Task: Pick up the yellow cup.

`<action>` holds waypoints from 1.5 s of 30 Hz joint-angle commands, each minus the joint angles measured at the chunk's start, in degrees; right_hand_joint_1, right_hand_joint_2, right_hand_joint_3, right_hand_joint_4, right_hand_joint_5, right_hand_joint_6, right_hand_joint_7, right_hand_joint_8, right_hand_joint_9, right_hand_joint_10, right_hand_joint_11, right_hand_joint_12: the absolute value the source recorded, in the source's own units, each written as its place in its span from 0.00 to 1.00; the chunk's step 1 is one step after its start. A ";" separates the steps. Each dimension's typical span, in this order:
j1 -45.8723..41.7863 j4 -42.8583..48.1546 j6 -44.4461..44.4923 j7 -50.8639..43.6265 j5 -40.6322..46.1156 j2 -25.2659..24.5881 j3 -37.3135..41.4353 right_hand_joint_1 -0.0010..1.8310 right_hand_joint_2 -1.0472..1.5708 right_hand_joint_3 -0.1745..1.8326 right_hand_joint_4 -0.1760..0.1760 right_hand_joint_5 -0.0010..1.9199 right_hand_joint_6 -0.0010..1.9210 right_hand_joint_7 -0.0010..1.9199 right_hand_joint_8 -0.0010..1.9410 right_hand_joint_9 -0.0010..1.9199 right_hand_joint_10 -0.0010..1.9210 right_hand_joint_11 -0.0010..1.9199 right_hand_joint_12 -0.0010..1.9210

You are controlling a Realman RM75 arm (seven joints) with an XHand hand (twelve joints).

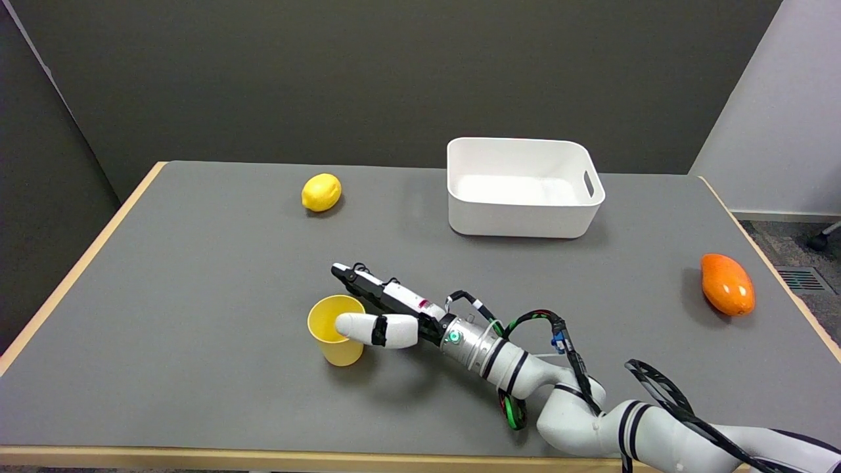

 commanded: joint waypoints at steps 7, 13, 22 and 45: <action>0.29 0.10 -0.21 0.11 -1.31 -0.25 -0.34 0.30 0.62 0.46 0.17 0.00 0.02 0.00 0.00 0.00 0.00 0.00 0.07; 0.29 0.10 -0.37 0.11 -1.42 -0.25 -0.50 0.32 0.62 0.45 0.17 0.00 0.02 0.00 0.00 0.00 0.00 0.00 0.08; 0.30 0.26 -1.01 0.11 -2.11 -0.25 -0.50 0.32 0.62 0.44 0.17 0.00 0.01 0.00 0.00 0.00 0.00 0.00 0.08; 0.13 0.24 -1.68 0.11 -2.43 -0.25 -0.58 0.50 0.62 0.50 0.17 0.00 0.00 0.00 0.00 0.00 0.00 0.00 0.10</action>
